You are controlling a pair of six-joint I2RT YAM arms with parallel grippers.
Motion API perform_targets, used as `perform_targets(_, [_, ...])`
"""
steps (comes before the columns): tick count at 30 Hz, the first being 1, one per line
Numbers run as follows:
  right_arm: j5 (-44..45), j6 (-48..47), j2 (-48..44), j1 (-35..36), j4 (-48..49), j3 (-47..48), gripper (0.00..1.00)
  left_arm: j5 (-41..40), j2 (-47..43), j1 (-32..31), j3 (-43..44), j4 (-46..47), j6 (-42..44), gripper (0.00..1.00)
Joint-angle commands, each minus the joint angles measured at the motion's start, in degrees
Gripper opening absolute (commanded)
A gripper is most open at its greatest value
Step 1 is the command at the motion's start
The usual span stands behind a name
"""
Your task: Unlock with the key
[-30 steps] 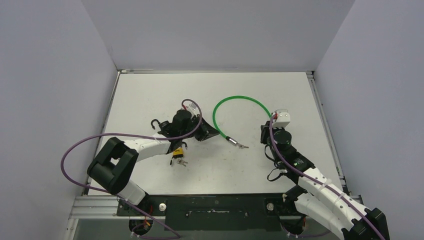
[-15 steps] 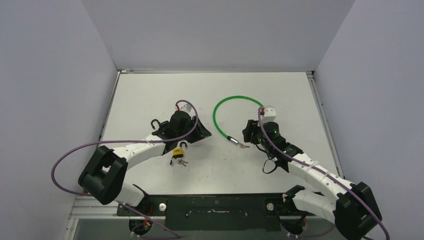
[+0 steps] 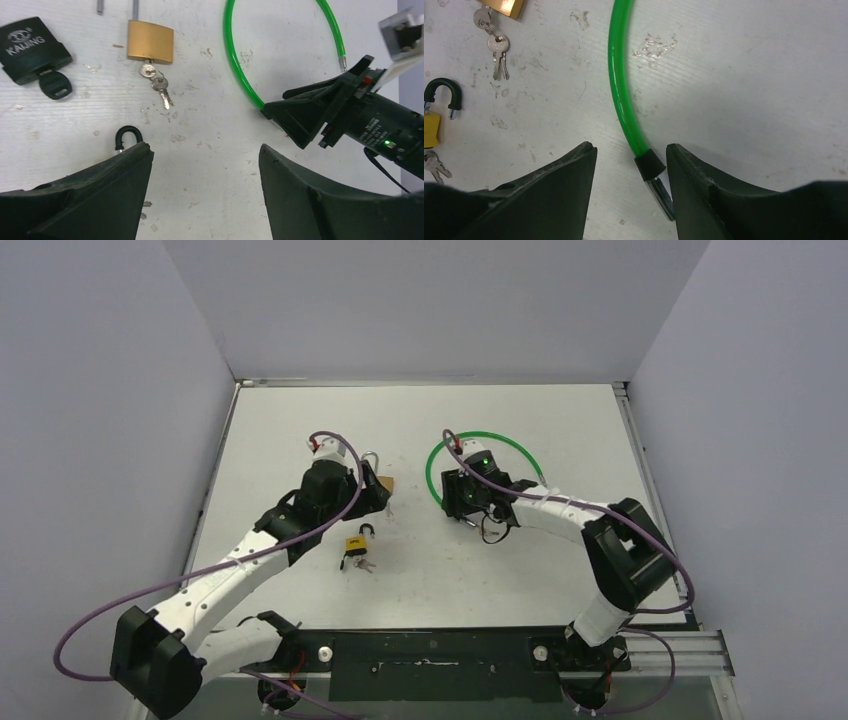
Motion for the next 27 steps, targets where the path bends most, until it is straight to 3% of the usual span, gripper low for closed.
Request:
perform_targets(1, [0.5,-2.3,5.4,2.5,-2.5,6.7,0.52,-5.5,-4.8,0.6,4.6,-5.9,4.4,0.75])
perform_targets(11, [2.8,-4.5,13.6,6.0,-4.8,12.3,0.34,-12.2,-13.0,0.8,7.9,-13.1,10.1,0.82])
perform_targets(18, [2.8,-8.2,14.5,9.0,-5.2,13.4,0.05,-13.1,-14.9,0.8,9.0,-14.7,11.6,0.84])
perform_targets(20, [1.6,-10.1,14.0,9.9,-4.7,13.1,0.01,-13.3,-14.9,0.8,9.3,-15.1,11.7,0.84])
perform_targets(24, [-2.3,-12.3,12.5,10.6,-3.4,12.1,0.01,-16.5,-16.1,0.8,9.0,-15.2,11.8,0.84])
perform_targets(26, [-1.2,-10.5,11.5,10.4,-3.9,12.3,0.12,-17.5,-17.3,0.8,8.9,-15.1,12.1,0.84])
perform_targets(27, [-1.1,-10.0,10.5,10.3,-3.6,12.0,0.24,-17.8,-17.8,0.8,9.0,-15.1,12.2,0.84])
